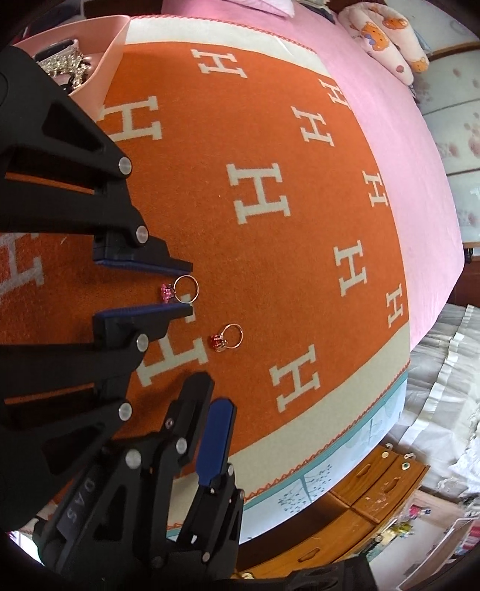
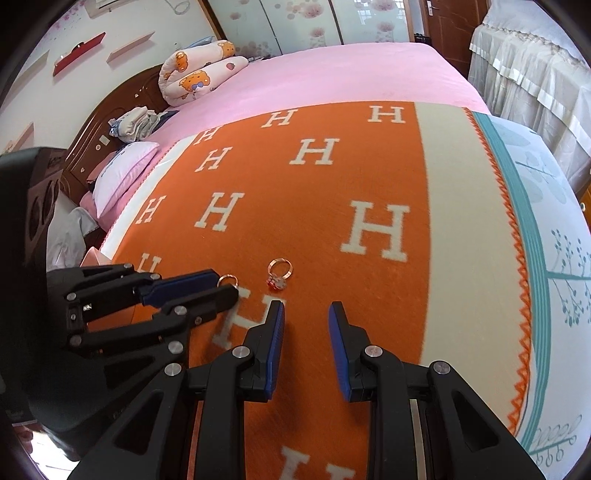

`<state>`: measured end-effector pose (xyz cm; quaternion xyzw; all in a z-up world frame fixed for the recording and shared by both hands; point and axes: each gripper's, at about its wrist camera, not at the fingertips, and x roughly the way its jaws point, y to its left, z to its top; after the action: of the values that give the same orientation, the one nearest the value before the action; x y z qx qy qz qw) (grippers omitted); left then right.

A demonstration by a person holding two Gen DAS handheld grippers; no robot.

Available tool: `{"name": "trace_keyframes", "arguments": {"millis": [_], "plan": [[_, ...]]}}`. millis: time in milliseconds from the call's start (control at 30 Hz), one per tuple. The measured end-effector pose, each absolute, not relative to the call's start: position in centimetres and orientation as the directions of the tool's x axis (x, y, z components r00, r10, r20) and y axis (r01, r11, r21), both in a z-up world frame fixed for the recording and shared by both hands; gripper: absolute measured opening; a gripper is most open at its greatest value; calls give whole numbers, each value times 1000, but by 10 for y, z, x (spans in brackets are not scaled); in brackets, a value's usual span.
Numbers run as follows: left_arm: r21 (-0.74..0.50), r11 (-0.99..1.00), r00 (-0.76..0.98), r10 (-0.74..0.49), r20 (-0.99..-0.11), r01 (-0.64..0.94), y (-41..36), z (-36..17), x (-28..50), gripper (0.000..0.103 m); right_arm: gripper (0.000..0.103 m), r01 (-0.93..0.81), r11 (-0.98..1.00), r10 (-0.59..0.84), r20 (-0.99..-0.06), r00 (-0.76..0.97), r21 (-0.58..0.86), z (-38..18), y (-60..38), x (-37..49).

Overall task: Organize jewelry
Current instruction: 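Close the left tool on one red-stone ring while the right tool grasps the other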

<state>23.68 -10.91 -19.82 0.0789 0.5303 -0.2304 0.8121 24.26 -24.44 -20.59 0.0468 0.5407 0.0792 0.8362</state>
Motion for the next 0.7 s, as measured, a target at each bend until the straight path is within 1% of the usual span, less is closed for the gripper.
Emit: {"name": "trace_keyframes", "arguments": {"millis": [233, 500, 533, 600, 667, 700], "plan": [[-170, 910, 334, -305, -892, 378, -87, -190, 235, 13, 25, -123, 982, 181, -898, 400, 143, -211, -223, 262], [-191, 915, 362, -323, -874, 354, -65, -167, 218, 13, 24, -184, 983, 106, -900, 423, 30, -214, -196, 269], [-194, 916, 364, -324, -873, 351, -62, -165, 217, 13, 21, -190, 982, 92, -899, 429, 9, -215, -192, 269], [-202, 918, 366, -327, -871, 340, -57, -161, 213, 12, 19, -194, 981, 76, -898, 433, -10, -216, -190, 269], [-208, 921, 367, -327, -871, 329, -51, -159, 211, 12, 14, -190, 982, 69, -899, 434, -17, -216, -189, 269], [-208, 924, 370, -325, -870, 321, -48, -158, 209, 12, 14, -187, 982, 67, -899, 434, -17, -216, -190, 269]]}}
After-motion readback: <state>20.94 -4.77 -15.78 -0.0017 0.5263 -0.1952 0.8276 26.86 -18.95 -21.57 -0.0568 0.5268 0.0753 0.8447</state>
